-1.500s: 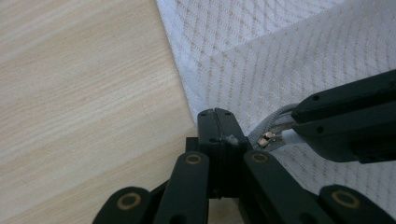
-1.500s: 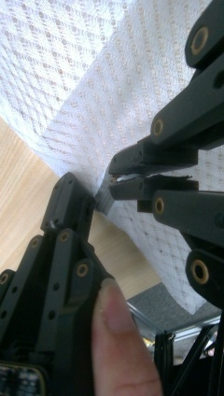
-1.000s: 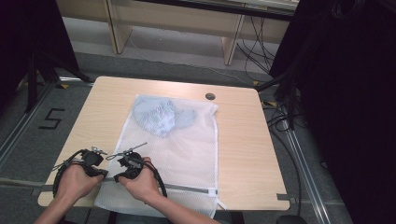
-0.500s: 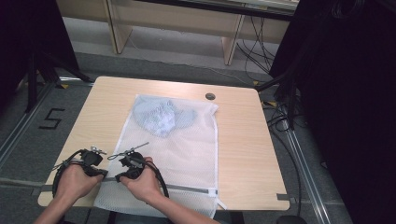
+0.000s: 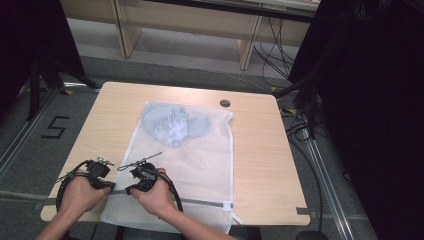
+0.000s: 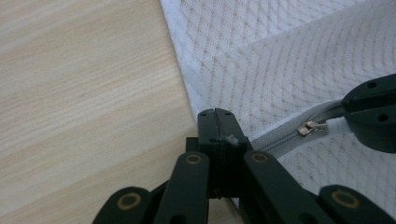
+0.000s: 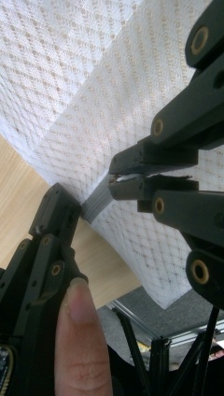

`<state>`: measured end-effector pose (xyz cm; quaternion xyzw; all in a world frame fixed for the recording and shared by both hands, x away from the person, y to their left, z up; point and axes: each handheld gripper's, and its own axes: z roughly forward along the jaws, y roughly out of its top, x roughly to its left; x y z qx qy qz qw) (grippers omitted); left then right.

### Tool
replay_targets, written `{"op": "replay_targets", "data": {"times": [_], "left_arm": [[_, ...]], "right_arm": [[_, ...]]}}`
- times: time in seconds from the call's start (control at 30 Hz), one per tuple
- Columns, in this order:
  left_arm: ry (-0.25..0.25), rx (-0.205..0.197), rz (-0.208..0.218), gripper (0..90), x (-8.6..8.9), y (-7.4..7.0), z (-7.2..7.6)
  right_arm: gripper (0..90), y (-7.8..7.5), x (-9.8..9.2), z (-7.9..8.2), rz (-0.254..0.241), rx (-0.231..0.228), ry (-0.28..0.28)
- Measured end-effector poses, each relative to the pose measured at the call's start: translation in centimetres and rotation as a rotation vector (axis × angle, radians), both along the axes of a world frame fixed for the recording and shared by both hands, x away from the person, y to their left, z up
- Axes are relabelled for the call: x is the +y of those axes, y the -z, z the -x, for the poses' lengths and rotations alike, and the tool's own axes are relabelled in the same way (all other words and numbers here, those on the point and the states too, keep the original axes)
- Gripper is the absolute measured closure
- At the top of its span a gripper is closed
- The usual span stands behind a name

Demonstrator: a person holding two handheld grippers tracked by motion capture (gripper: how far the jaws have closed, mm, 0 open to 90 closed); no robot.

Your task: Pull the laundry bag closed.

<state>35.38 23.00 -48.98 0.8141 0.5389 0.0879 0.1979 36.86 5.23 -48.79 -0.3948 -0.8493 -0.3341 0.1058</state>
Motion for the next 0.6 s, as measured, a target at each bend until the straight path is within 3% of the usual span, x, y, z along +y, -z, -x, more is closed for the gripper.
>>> {"op": "replay_targets", "data": {"times": [0.2,0.27,0.6], "left_arm": [[0.032,0.000,-0.010,89.9,0.19,-0.01,-0.13],[-0.004,-0.002,0.005,89.9,-0.05,0.04,0.02],[0.006,-0.004,-0.001,89.9,0.01,0.02,-0.03]], "right_arm": [[87.1,-0.13,-0.15,0.08,0.005,0.004,0.006],[87.1,-0.17,-0.22,0.10,-0.003,-0.004,0.002],[87.1,-0.36,-0.53,0.19,-0.004,0.009,0.006]]}}
